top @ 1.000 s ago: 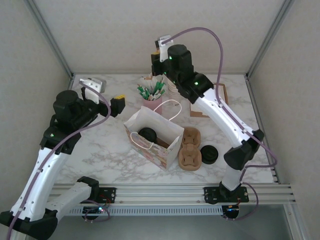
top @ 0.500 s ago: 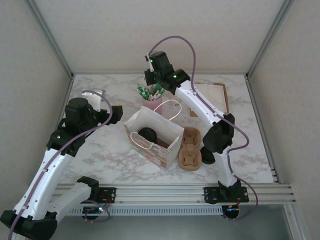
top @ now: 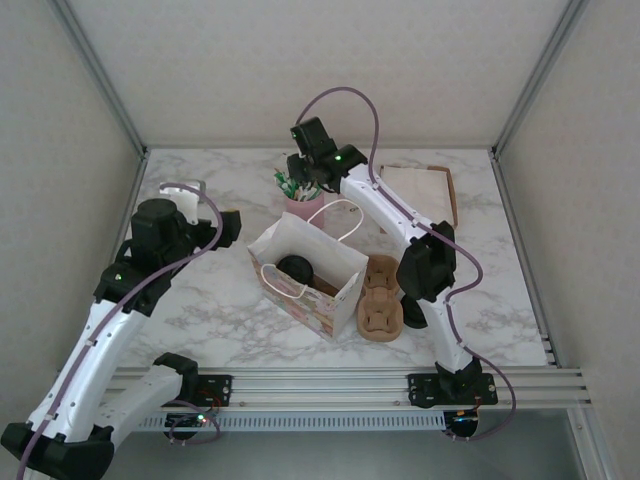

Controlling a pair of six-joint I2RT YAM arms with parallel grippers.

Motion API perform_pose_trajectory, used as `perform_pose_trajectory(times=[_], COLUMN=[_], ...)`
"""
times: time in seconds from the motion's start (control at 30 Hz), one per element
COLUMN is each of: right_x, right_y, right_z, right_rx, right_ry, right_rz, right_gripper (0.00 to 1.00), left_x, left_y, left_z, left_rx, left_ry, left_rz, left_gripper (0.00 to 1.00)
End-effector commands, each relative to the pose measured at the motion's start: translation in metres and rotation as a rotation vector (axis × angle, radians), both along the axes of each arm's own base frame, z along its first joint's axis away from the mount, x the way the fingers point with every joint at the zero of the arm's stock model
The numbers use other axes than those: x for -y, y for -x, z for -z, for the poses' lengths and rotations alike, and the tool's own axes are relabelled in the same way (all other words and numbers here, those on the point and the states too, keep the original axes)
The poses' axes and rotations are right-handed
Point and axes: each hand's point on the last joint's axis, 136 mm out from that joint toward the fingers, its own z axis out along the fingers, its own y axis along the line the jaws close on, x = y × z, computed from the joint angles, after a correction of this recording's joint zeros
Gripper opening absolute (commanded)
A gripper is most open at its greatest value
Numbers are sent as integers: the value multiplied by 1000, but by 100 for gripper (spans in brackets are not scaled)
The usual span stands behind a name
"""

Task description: Pack the takeout coffee

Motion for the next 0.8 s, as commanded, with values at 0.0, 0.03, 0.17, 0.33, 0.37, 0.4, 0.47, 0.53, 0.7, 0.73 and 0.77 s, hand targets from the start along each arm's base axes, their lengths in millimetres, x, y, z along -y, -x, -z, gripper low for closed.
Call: perform_pose_trajectory(times=[0.0, 0.03, 0.17, 0.33, 0.37, 0.4, 0.47, 0.53, 0.7, 0.73, 0.77], right_x=[15, 20, 44, 71, 78, 86, 108, 137, 221, 236, 250], right_y=[13, 16, 34, 60, 64, 68, 72, 70, 58, 55, 53], right_z=[-79, -92, -131, -163, -168, -171, -175, -170, -118, -101, -85], right_rx=[98, 110, 136, 160, 170, 177, 192, 193, 70, 43, 17], right_ry=[-98, -106, -122, -142, -139, -133, -122, -119, -184, -178, -166], right_rz=[19, 30, 78, 106, 115, 126, 166, 232, 400, 429, 457], right_gripper=[64, 70, 79, 84, 85, 85, 84, 80, 80, 81, 81], left_x=[-12, -12, -12, -10, -10, -10, -7, -8, -9, -10, -10], left_y=[-1, -1, 1, 3, 3, 4, 5, 5, 3, 2, 2], left_z=[-9, -9, -8, -7, -6, -6, -5, -4, -1, -1, -1], left_rx=[47, 47, 42, 38, 37, 38, 37, 38, 31, 30, 27], left_ry=[18, 19, 18, 20, 22, 25, 31, 35, 44, 45, 46], left_rz=[-68, -67, -65, -53, -53, -50, -37, -41, -59, -62, -63], left_gripper=[100, 100, 100, 100, 100, 100, 100, 100, 100, 100, 100])
